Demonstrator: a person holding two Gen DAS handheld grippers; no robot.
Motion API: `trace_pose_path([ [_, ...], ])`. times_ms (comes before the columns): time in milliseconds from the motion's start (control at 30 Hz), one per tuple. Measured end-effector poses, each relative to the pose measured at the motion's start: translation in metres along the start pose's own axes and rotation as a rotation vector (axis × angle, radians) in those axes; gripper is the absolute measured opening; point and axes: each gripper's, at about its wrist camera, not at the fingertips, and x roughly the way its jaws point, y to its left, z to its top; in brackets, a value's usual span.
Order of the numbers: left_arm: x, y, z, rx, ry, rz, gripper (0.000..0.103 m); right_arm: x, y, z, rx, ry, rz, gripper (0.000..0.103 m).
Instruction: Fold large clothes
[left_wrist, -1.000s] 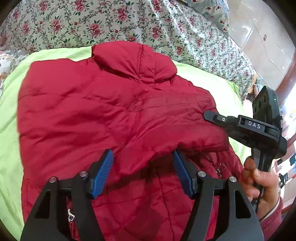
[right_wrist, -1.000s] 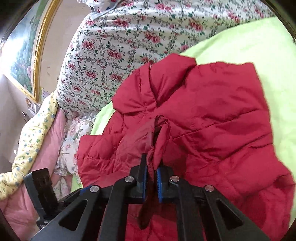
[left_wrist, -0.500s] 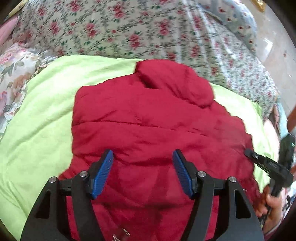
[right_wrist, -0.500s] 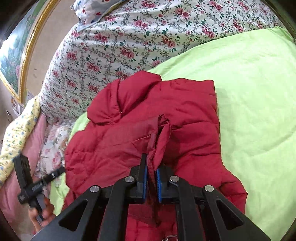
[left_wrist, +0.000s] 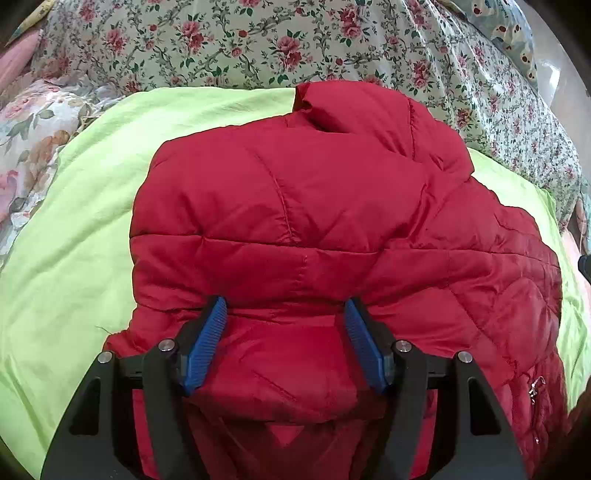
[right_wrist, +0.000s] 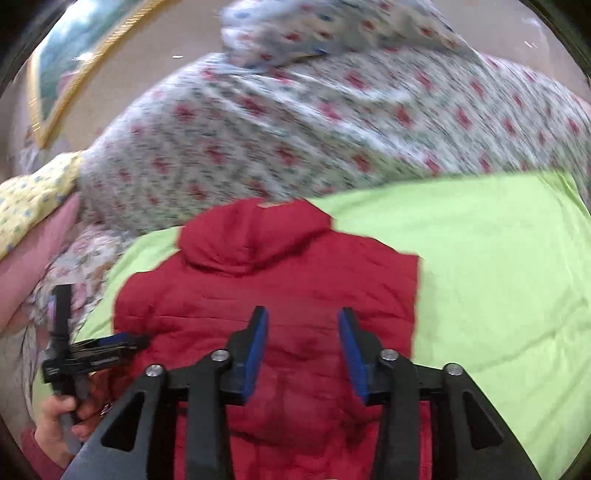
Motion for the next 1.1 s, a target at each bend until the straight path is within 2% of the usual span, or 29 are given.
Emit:
trace_pose_path([
  [67,0.000,-0.002,-0.002,0.012,-0.013,0.013,0.067,0.014,0.012,-0.006,-0.040,0.042,0.055,0.045],
  [167,-0.001,-0.001,-0.002,0.017,-0.018,0.010,0.067,0.041,0.014,-0.024,-0.079,0.112,0.021,0.045],
  [267,-0.005,0.000,-0.003,0.020,-0.026,0.002,0.066,0.069,-0.006,-0.041,-0.028,0.199,-0.009,0.045],
  [333,-0.012,-0.001,-0.005,0.018,-0.043,-0.003,0.066,0.078,-0.017,-0.044,0.008,0.217,-0.008,0.042],
  [533,-0.035,-0.005,-0.006,0.019,-0.101,-0.065,0.066,0.082,-0.017,-0.046,0.004,0.224,-0.045,0.042],
  [700,-0.012,-0.006,-0.007,0.041,-0.022,-0.009,0.067,0.083,-0.018,-0.048,-0.006,0.224,-0.070,0.042],
  [1100,-0.005,-0.007,-0.009,0.045,0.000,0.006,0.069,0.088,-0.009,-0.050,-0.059,0.220,-0.136,0.042],
])
